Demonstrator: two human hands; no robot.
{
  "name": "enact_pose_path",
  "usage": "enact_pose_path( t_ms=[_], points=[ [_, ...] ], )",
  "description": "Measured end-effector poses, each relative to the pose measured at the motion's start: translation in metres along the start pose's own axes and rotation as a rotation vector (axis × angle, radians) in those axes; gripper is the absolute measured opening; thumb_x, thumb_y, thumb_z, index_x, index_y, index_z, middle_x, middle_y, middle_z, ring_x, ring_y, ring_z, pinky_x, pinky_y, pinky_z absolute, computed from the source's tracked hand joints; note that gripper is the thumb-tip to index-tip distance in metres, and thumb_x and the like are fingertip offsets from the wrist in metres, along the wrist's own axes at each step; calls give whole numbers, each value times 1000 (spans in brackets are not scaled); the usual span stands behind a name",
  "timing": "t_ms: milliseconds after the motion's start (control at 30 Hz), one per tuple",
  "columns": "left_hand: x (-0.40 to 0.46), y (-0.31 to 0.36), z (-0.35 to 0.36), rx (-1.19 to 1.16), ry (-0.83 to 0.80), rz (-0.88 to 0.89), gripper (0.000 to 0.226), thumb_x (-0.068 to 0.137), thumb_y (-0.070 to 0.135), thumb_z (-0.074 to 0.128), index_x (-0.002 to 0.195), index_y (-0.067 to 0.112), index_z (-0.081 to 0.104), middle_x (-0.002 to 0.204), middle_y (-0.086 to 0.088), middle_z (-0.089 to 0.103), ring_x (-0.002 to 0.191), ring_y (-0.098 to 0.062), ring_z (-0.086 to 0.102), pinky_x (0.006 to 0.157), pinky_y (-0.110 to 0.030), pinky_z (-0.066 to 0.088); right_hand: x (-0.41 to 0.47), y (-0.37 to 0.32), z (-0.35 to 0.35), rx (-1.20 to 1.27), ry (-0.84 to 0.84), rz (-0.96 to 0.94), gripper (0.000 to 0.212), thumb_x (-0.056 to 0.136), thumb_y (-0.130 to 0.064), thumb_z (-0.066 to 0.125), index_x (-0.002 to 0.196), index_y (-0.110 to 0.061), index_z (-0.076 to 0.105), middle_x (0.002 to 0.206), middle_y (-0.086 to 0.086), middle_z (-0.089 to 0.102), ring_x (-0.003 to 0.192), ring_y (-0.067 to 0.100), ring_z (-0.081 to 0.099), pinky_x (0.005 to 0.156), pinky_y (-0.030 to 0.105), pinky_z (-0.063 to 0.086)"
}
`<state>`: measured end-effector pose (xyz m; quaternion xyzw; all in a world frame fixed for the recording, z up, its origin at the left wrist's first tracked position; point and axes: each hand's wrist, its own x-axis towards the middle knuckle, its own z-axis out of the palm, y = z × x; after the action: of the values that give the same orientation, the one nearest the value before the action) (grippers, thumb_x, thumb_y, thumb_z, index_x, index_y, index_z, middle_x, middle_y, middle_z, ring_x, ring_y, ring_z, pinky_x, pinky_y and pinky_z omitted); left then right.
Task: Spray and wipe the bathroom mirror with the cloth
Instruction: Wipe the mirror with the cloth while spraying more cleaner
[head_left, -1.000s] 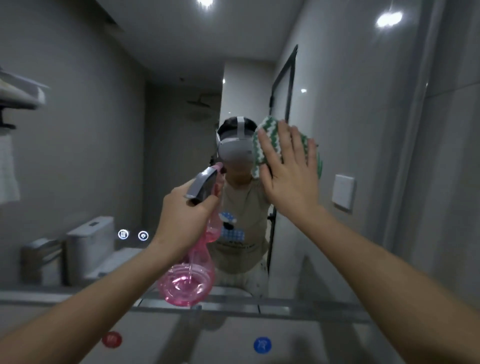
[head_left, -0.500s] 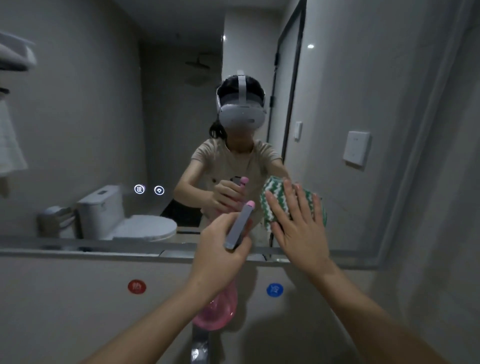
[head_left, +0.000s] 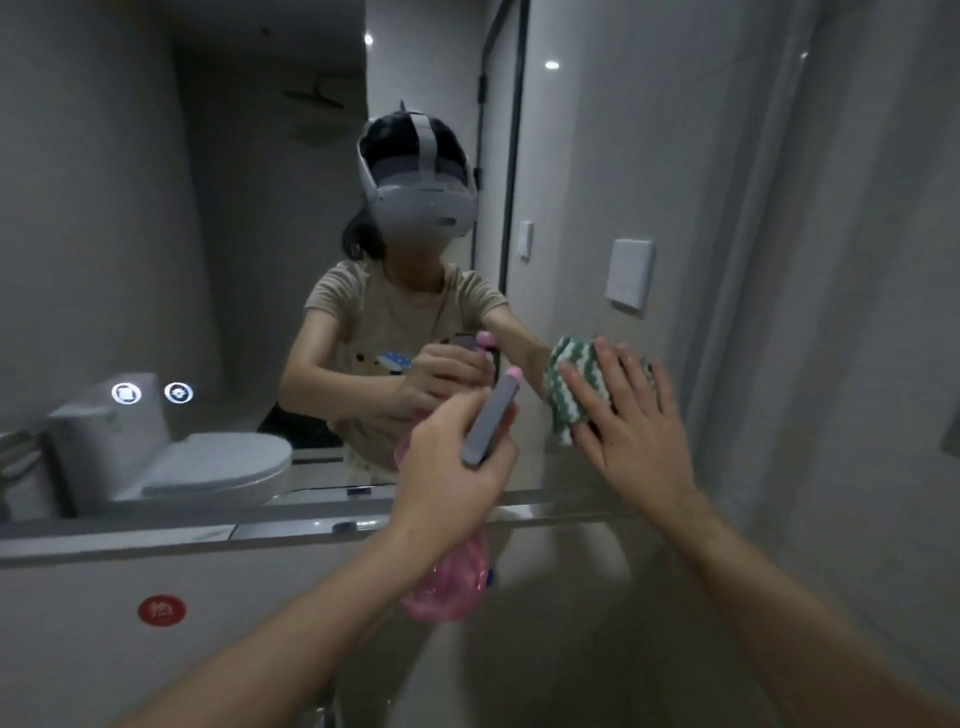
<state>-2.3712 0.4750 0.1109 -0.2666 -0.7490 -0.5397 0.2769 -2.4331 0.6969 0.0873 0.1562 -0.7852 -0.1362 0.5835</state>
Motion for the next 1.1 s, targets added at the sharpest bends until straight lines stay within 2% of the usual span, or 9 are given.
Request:
enact_pose_path(
  t_ms=[100, 200, 300, 433, 567, 733, 833, 933, 1100],
  points=[
    [28, 25, 4, -30, 39, 49, 23, 77, 23, 57, 95, 11, 64, 69, 2, 58, 57, -6, 49, 56, -22, 39, 42, 38, -11, 16, 5, 114, 52, 98, -37, 34, 148, -29, 22, 154, 13, 25, 141, 27, 21, 113, 47, 16],
    [48, 46, 6, -65, 57, 73, 32, 77, 21, 55, 100, 0, 61, 70, -18, 57, 56, -16, 46, 52, -31, 36, 81, 71, -27, 48, -19, 221, 57, 94, -37, 36, 149, -27, 23, 155, 11, 23, 142, 27, 19, 114, 46, 13],
    [56, 57, 7, -50, 106, 88, 29, 76, 19, 55, 96, -1, 61, 66, -20, 53, 54, -15, 42, 51, -33, 34, 96, 86, -36, 59, -49, 232, 56, 96, -39, 31, 150, -28, 19, 157, 9, 19, 144, 26, 16, 115, 47, 10],
    [37, 44, 15, -103, 95, 42, 18, 77, 17, 55, 87, 2, 60, 70, -23, 53, 60, -32, 48, 55, -47, 41, 81, 71, -27, 93, 6, 343, 56, 96, -32, 35, 150, -26, 18, 156, 11, 18, 144, 27, 15, 116, 45, 5],
    [7, 13, 22, -130, 81, -63, 11, 82, 13, 60, 72, 19, 57, 54, 10, 51, 51, -3, 42, 51, -20, 35, 25, 52, -11, 83, -54, 378, 58, 96, -31, 36, 150, -24, 17, 156, 15, 18, 143, 30, 15, 115, 48, 8],
    [-29, -21, 22, -159, 127, -197, 18, 87, -1, 59, 103, -4, 63, 53, 14, 51, 52, 1, 45, 53, -11, 35, -48, 6, 13, 116, -116, 452, 54, 98, -40, 25, 149, -25, 13, 154, 19, 21, 142, 31, 15, 114, 48, 8],
    [-47, -31, 14, -226, 142, -271, 27, 88, 6, 62, 114, 10, 65, 65, 16, 57, 60, 7, 51, 59, -8, 39, -62, -28, 21, 144, -103, 556, 50, 100, -44, 16, 148, -29, 11, 152, 20, 25, 140, 32, 15, 113, 46, 9],
    [-59, -41, -1, -298, 152, -345, 16, 88, 13, 65, 99, 24, 69, 71, 8, 61, 64, -1, 51, 62, -18, 41, -63, -63, 25, 133, -74, 564, 53, 101, -42, 19, 151, -29, 6, 150, 21, 28, 140, 34, 17, 114, 45, 9],
    [-78, -50, -43, -254, 214, -370, 29, 88, 6, 61, 66, 25, 55, 47, 13, 46, 46, -3, 36, 47, -17, 31, -51, -116, 24, 135, -41, 566, 56, 101, -38, 23, 151, -26, 0, 151, 17, 19, 139, 35, 18, 114, 48, 10]
  ],
)
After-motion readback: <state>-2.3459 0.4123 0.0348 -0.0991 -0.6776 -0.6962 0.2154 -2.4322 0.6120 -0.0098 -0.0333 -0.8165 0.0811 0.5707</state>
